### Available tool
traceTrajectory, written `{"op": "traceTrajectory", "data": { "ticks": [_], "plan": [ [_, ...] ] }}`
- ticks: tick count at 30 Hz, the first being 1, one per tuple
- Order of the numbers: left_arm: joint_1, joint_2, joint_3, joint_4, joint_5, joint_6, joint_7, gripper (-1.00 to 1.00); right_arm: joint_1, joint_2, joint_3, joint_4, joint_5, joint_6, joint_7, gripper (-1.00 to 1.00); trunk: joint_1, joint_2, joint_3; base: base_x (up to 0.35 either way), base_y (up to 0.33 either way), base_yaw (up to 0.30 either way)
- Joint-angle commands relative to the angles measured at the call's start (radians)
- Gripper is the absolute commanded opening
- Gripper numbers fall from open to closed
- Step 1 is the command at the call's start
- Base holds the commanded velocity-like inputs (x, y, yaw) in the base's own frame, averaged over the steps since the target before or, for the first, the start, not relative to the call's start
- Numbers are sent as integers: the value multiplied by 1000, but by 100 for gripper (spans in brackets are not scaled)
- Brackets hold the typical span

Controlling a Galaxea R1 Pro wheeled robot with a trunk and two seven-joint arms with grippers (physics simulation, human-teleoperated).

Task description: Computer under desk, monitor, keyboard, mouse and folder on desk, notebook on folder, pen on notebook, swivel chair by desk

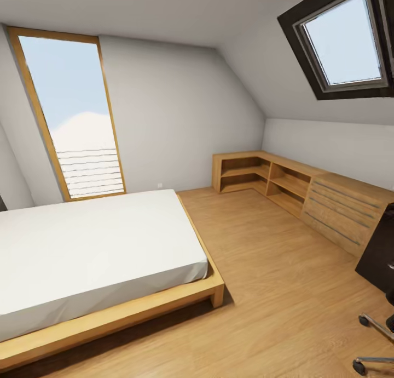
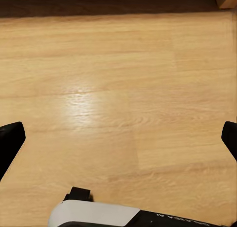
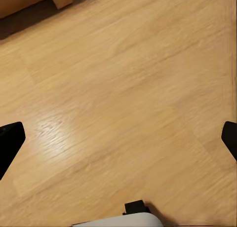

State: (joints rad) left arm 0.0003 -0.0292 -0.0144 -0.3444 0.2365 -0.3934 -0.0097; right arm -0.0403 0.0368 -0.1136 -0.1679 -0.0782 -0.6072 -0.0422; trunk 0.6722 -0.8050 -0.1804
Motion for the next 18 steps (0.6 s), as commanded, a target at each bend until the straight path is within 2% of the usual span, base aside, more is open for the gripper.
{"op": "traceTrajectory", "data": {
  "ticks": [1, 7, 18],
  "plan": [
    [0, 0, -2, -1, 7, -2, -1, 100, -1, 0, -4, 1, -6, -3, 2, 100, 0, -1, -1, -3, 47, -260],
    [0, 0, -2, -1, 7, -2, -1, 100, -1, 0, -32, 1, -5, -3, 2, 100, 0, -1, -1, -1, 17, -260],
    [0, -1, 0, -1, 11, 2, 7, 100, -1, -8, -38, 1, -5, -3, 2, 100, 0, -1, -1, 0, 2, -260]
  ]
}}
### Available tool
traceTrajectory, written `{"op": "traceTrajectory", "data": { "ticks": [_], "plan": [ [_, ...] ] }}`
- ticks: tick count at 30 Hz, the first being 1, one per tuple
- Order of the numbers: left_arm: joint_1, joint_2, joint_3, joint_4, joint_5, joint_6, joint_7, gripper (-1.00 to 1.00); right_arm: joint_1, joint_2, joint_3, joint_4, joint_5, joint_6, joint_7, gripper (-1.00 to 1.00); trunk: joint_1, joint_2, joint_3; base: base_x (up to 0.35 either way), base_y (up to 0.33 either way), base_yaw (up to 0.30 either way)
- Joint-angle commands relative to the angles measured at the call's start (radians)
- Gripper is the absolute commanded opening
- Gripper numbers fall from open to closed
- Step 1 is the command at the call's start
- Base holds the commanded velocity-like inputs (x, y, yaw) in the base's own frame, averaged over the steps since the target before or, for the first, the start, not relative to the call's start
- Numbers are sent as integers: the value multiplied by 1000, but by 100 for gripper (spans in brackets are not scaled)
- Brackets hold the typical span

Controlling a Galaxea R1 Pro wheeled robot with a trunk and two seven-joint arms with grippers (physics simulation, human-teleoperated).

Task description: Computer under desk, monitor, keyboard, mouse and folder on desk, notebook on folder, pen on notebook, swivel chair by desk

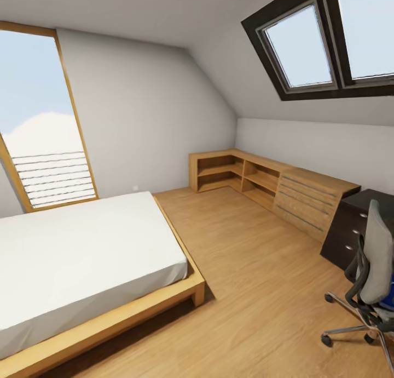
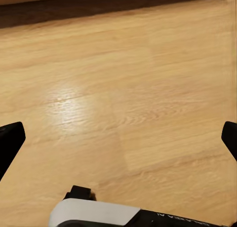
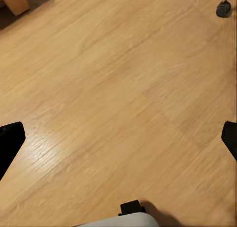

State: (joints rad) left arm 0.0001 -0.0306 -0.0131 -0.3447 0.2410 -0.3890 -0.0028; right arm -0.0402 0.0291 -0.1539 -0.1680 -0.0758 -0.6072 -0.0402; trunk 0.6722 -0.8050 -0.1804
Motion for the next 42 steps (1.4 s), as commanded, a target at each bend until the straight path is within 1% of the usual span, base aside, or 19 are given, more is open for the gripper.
{"op": "traceTrajectory", "data": {
  "ticks": [1, 3, 5, 6, 7, 11, 15, 16, 20, 21, 22, 24, 26, 29, 30, 33, 38, 41, 42],
  "plan": [
    [0, 0, -1, -1, 7, -1, 3, 100, -1, -2, 2, 1, -8, -3, 0, 100, 0, -1, -1, 0, 0, -260],
    [0, 1, 0, -2, 10, 0, 6, 100, -1, -4, 2, 1, -8, -3, 0, 100, 0, -1, -1, 0, 0, -260],
    [0, 3, 1, -3, 28, 0, 9, 100, -1, -6, 1, 1, -8, -3, 0, 100, 0, -1, -1, 0, 0, -260],
    [0, 3, 2, -4, 53, 1, 10, 100, 0, -6, 1, 1, -7, -3, 0, 100, 0, -1, -1, 0, 0, -260],
    [0, 3, 2, -5, 90, 1, 10, 100, -1, -7, 1, 1, -7, -3, 1, 100, 0, -1, -1, 0, 0, -260],
    [0, 2, 1, -10, 174, 3, 7, 100, -1, -8, 0, -8, -7, -4, 1, 100, 0, -1, -1, 0, 0, -260],
    [0, 1, 0, -49, 203, 11, 7, 100, -1, -5, 0, -61, -6, 1, -6, 100, 0, -1, -1, 0, 0, -260],
    [0, 1, 0, -63, 205, 17, 8, 100, -1, -4, 0, -75, -6, 3, -11, 100, 0, -1, -1, 0, 0, -260],
    [0, 1, -1, -136, 192, 103, 13, 100, -1, 5, 2, -163, -3, 8, -76, 100, 0, -1, -1, 0, 0, -260],
    [-1, 2, -2, -170, 178, 156, 23, 100, -1, 7, 3, -179, -2, 10, -87, 100, 0, -1, -1, 0, 0, -260],
    [-1, 3, -2, -189, 170, 183, 30, 100, -1, 10, 3, -194, -2, 12, -95, 100, 0, -1, -1, 0, 0, -260],
    [-1, 5, -2, -268, 143, 276, 61, 100, -2, 25, 5, -245, 0, 28, -117, 100, 0, -1, -1, 0, 0, -260],
    [-2, 8, -1, -309, 130, 314, 77, 100, -5, 39, 6, -277, 2, 39, -125, 100, 0, -1, -1, 0, 0, -260],
    [-2, 25, -1, -337, 122, 339, 87, 100, -26, 49, 6, -297, 3, 47, -131, 100, 0, -1, -1, 0, 0, -260],
    [-3, 40, -1, -344, 121, 345, 89, 100, -42, 51, 6, -299, 3, 49, -132, 100, 0, -1, -1, 0, 0, -260],
    [-3, 65, 0, -351, 122, 349, 93, 100, -68, 51, 7, -284, 3, 52, -133, 100, 0, -1, -1, 0, 0, -260],
    [-3, 77, 2, -337, 125, 345, 88, 100, -84, 51, 7, -256, 5, 48, -131, 100, 0, -1, -1, 0, 0, -260],
    [-3, 79, 1, -290, 124, 324, 76, 100, -88, 50, 9, -227, 8, 44, -128, 100, 0, -1, -1, 0, 0, -262],
    [-3, 79, -1, -265, 123, 299, 62, 100, -89, 48, 9, -212, 13, 42, -127, 100, 0, -1, -1, 0, 0, -265]
  ]
}}
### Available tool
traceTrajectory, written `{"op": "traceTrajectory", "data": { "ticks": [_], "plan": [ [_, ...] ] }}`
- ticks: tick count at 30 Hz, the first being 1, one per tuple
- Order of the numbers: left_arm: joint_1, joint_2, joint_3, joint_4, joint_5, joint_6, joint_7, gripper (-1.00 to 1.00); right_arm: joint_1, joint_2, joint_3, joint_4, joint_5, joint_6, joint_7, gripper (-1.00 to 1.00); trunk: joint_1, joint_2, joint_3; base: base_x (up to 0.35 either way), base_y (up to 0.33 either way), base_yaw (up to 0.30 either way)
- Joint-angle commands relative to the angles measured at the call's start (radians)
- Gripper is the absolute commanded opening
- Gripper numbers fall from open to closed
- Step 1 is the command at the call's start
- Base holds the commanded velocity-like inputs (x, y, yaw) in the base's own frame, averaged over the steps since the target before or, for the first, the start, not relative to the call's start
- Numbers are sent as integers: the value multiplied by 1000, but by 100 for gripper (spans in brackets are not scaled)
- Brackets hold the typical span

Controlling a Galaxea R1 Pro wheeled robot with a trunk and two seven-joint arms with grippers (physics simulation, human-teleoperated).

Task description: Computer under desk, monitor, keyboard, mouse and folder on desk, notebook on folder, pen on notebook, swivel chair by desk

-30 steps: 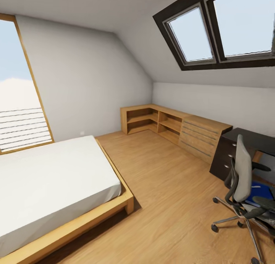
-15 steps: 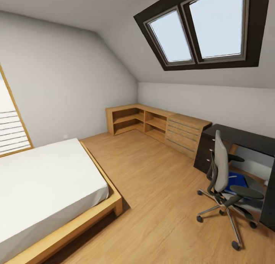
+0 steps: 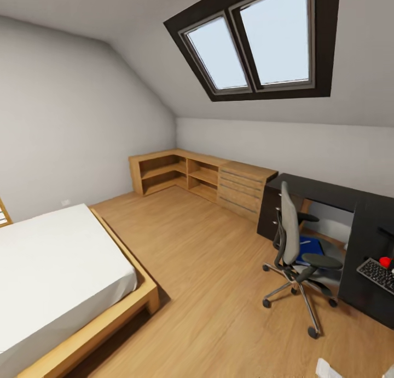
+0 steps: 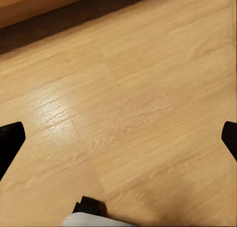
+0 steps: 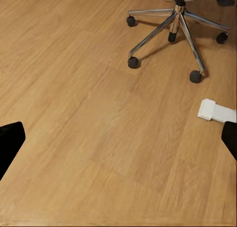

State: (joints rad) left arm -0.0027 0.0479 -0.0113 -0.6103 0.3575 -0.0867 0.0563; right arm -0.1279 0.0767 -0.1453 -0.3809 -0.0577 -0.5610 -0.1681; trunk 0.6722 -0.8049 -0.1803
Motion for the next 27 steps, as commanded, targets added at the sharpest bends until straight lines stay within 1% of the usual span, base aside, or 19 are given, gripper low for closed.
{"op": "traceTrajectory", "data": {
  "ticks": [1, 5, 9, 10, 12, 15, 18, 22, 27],
  "plan": [
    [0, 0, -4, 20, 4, -34, -13, 100, -2, -3, 1, 11, -1, -6, 1, 100, 0, -1, -1, 0, 0, -267],
    [0, 2, -8, 45, 1, -86, -43, 100, -2, -10, 1, 21, 7, -8, 2, 100, 0, -1, -1, 0, 0, -268],
    [0, 1, -13, 53, -8, -107, -59, 100, -2, -16, 0, 25, 9, -10, 2, 100, 0, -1, -1, 0, 0, -262],
    [0, 1, -16, 54, -13, -110, -61, 100, -2, -16, 0, 26, 9, -10, 2, 100, 0, -1, -1, 0, 0, -242],
    [0, -1, -34, 60, -42, -116, -69, 100, -2, -15, 2, 27, 10, -11, 2, 100, 0, -1, -1, 0, 0, -220],
    [0, -2, -46, 71, -62, -120, -72, 100, -3, -14, 3, 29, 12, -11, 2, 100, 0, -1, -1, 0, 0, -199],
    [0, -3, -51, 78, -70, -136, -74, 100, -3, -14, 4, 30, 14, -11, 2, 100, 0, -1, -1, 0, 17, -193],
    [0, -3, -54, 90, -74, -157, -74, 100, -3, -14, 5, 30, 20, -11, 2, 100, 0, -1, -1, 15, 162, -233],
    [0, -5, -55, 99, -76, -166, -75, 100, -3, -15, 5, 31, 27, -11, 2, 100, 0, -1, -1, 91, 262, -251]
  ]
}}
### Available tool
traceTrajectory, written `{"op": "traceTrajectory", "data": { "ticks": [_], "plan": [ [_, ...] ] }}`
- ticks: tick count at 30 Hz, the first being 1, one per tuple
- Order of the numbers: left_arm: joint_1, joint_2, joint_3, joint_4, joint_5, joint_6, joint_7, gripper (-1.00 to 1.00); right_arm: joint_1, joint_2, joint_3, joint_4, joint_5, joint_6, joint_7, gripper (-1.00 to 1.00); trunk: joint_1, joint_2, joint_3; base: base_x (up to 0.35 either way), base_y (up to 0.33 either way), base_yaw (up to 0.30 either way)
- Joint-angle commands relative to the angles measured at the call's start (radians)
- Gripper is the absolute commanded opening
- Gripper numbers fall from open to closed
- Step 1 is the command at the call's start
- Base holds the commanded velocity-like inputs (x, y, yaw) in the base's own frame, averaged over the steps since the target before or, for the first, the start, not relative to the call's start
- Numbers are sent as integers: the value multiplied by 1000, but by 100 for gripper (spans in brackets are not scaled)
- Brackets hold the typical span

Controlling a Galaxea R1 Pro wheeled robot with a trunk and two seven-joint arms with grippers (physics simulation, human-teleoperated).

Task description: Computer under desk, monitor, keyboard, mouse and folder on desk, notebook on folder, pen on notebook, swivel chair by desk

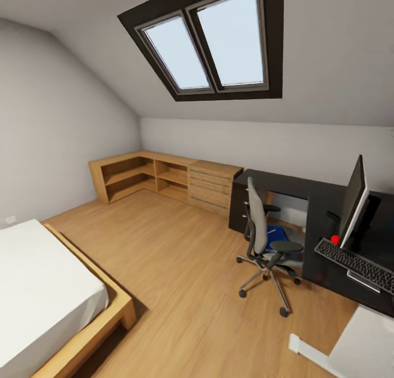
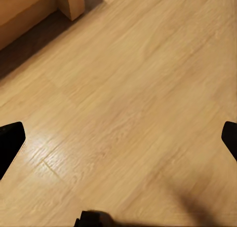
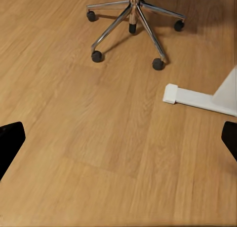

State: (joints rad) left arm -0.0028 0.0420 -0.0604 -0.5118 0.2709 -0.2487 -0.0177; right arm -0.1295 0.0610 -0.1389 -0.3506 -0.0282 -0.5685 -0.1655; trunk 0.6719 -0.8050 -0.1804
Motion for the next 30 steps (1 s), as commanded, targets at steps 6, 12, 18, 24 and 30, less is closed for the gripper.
{"op": "traceTrajectory", "data": {
  "ticks": [6, 12, 18, 24, 30],
  "plan": [
    [0, 1, -6, 2, 10, -7, -1, 100, -1, 1, -1, 1, 0, -4, 1, 100, 0, -1, -1, 105, 204, -271],
    [0, 1, -6, 2, 10, -9, -1, 100, -1, -2, -2, 1, -1, -3, 3, 100, 0, -1, -1, 26, 47, -292],
    [0, 1, -6, 2, 10, -9, -1, 100, -1, -3, -3, 1, -1, -3, 20, 100, 0, -1, -1, 6, 10, -298],
    [0, 2, -6, 2, 11, -9, -1, 100, -1, -4, -5, 0, -3, -2, 31, 100, 0, -1, -1, 1, 2, -300],
    [0, 2, -6, 2, 12, -9, -1, 100, -1, -4, -6, -1, -7, -2, 33, 100, 0, -1, -1, 0, 0, -299]
  ]
}}
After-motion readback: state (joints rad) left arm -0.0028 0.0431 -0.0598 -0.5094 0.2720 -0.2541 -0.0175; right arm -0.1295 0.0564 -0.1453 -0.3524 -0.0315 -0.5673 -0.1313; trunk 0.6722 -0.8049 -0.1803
